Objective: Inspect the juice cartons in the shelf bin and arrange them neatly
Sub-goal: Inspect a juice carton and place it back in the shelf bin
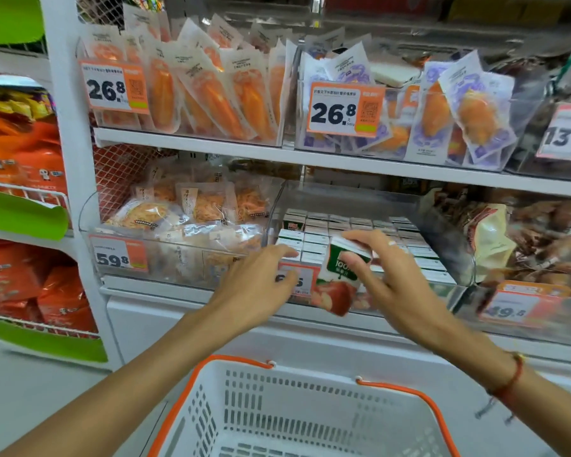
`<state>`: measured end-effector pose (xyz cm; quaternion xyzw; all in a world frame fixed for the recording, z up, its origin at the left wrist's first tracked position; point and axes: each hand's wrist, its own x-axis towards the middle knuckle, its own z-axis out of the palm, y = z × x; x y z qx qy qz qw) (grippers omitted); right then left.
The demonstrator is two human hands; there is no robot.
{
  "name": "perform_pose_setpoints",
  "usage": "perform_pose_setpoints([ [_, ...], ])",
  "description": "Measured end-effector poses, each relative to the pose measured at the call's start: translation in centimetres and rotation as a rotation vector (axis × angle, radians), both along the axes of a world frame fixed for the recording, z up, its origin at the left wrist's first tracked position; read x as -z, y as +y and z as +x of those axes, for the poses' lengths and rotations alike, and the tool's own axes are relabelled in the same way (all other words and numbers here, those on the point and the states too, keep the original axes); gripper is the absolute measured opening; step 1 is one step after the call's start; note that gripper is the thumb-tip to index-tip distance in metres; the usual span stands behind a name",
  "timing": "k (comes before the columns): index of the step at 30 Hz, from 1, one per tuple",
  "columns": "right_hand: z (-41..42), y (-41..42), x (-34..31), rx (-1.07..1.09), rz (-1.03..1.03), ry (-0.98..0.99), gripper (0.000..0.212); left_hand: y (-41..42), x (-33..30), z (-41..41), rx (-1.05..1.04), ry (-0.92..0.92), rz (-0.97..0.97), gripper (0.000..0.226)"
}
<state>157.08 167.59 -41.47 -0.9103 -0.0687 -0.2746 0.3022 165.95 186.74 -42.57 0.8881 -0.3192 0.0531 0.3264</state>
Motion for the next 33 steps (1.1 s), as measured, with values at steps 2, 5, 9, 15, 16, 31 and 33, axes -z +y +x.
perform_pose_setpoints([
  [2, -2.1, 1.0, 0.8, -0.02, 0.224, 0.083, 0.04, -0.3, 0.0, -2.3, 0.19, 0.222, -0.165, 0.037],
  [5, -3.7, 2.1, 2.4, -0.037, 0.46, 0.117, 0.034, -0.9, 0.7, -4.4, 0.388, 0.551, -0.352, 0.025],
  [9, -4.0, 2.5, 3.7, -0.025, 0.636, 0.2, 0.043, -0.4, 1.9, -4.7, 0.362, 0.665, -0.382, 0.028],
  [15, -4.2, 2.5, 4.6, -0.091, 0.776, 0.458, 0.043, 0.0, 3.5, -5.2, 0.249, 0.746, -0.483, 0.035],
  [16, -4.4, 2.4, 4.9, -0.106, 0.782, 0.469, 0.042, -0.1, 3.7, -5.4, 0.226, 0.749, -0.505, 0.036],
  [31, -5.2, 1.6, 6.0, 0.011, 0.598, 0.421, 0.025, -0.8, 4.7, -5.3, 0.032, 0.746, -0.539, 0.023],
  [33, -5.2, 2.0, 6.2, 0.087, 0.477, 0.341, 0.032, -0.9, 4.8, -5.3, 0.017, 0.801, -0.533, 0.02],
])
